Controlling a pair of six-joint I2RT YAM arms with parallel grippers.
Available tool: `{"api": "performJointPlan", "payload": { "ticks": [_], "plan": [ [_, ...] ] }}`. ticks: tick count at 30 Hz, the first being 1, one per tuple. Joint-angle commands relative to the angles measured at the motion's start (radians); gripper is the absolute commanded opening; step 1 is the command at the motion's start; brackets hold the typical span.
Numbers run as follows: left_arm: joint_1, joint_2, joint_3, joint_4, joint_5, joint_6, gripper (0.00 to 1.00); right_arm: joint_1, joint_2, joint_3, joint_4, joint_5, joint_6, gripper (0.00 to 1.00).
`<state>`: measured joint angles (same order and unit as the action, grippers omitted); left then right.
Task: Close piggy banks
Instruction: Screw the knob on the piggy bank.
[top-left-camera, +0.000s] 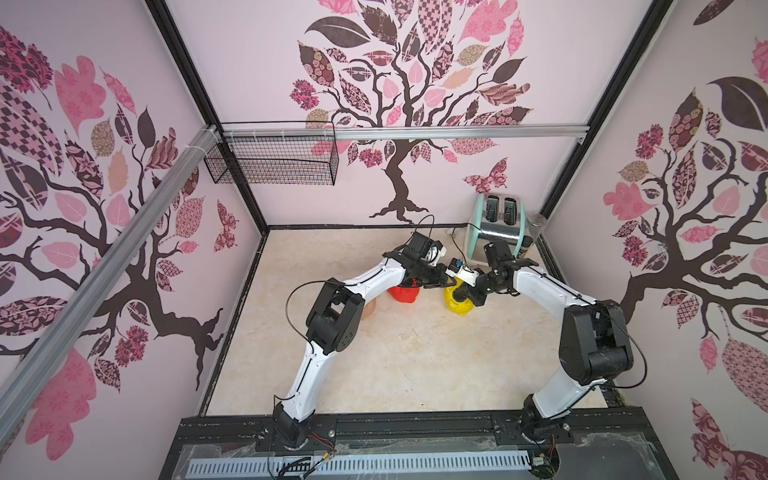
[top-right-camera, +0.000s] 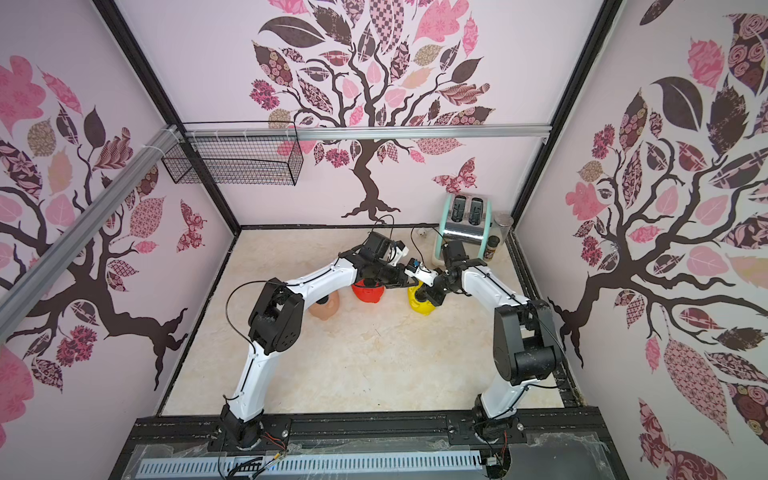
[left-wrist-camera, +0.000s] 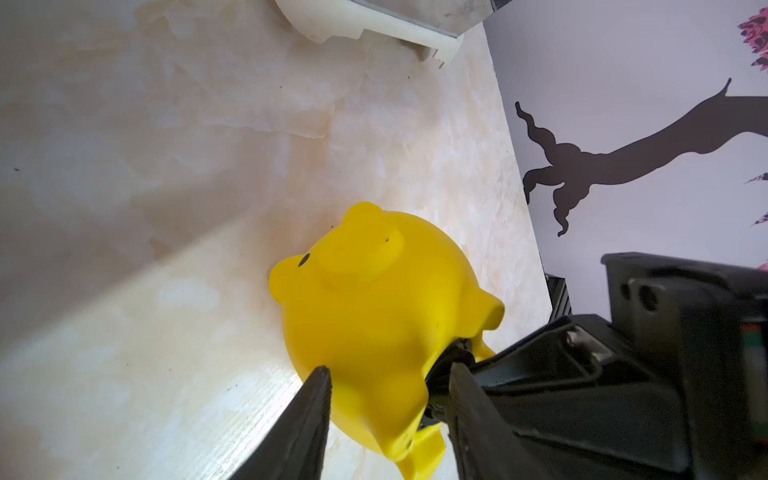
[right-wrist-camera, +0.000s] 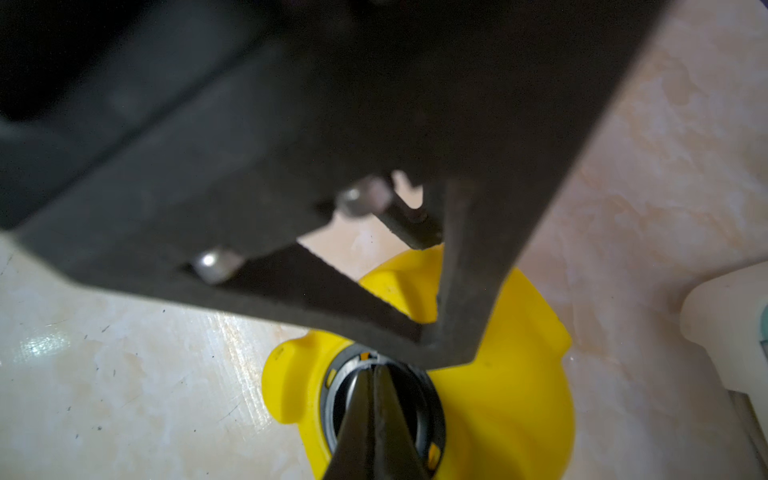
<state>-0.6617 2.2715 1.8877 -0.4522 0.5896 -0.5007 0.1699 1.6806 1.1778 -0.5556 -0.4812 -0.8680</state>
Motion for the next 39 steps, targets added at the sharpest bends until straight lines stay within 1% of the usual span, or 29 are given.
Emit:
{"api": "performJointPlan", "payload": {
  "ticks": [1, 9, 16, 19, 22, 27, 31, 36, 39],
  "plan": [
    [-0.001, 0.015, 0.017, -0.012, 0.013, 0.008, 0.49, -0.004, 0.010, 0.022, -0.085, 0.096, -0.004, 0.00],
    [-0.001, -0.052, -0.048, 0.011, 0.001, 0.011, 0.51, -0.009, 0.014, 0.066, -0.100, 0.091, -0.013, 0.00],
    [0.002, -0.165, -0.148, 0.025, -0.034, 0.002, 0.52, -0.013, 0.000, 0.079, -0.101, 0.062, 0.015, 0.01],
    [0.004, -0.222, -0.208, 0.037, -0.040, -0.004, 0.52, -0.015, 0.001, 0.083, -0.107, 0.072, 0.015, 0.04],
    [0.005, -0.280, -0.269, 0.052, -0.048, -0.007, 0.52, -0.015, 0.000, 0.088, -0.110, 0.068, 0.019, 0.10],
    [0.009, -0.368, -0.368, 0.081, -0.061, -0.011, 0.52, -0.015, 0.004, 0.108, -0.118, 0.068, 0.034, 0.14],
    [0.014, -0.415, -0.419, 0.087, -0.063, -0.006, 0.52, -0.014, 0.004, 0.128, -0.130, 0.071, 0.052, 0.21],
    [0.020, -0.482, -0.494, 0.101, -0.081, 0.000, 0.53, -0.013, -0.014, 0.160, -0.156, 0.082, 0.100, 0.23],
    [0.023, -0.515, -0.546, 0.120, -0.082, -0.001, 0.53, -0.011, -0.021, 0.194, -0.209, 0.086, 0.099, 0.23]
  ]
}}
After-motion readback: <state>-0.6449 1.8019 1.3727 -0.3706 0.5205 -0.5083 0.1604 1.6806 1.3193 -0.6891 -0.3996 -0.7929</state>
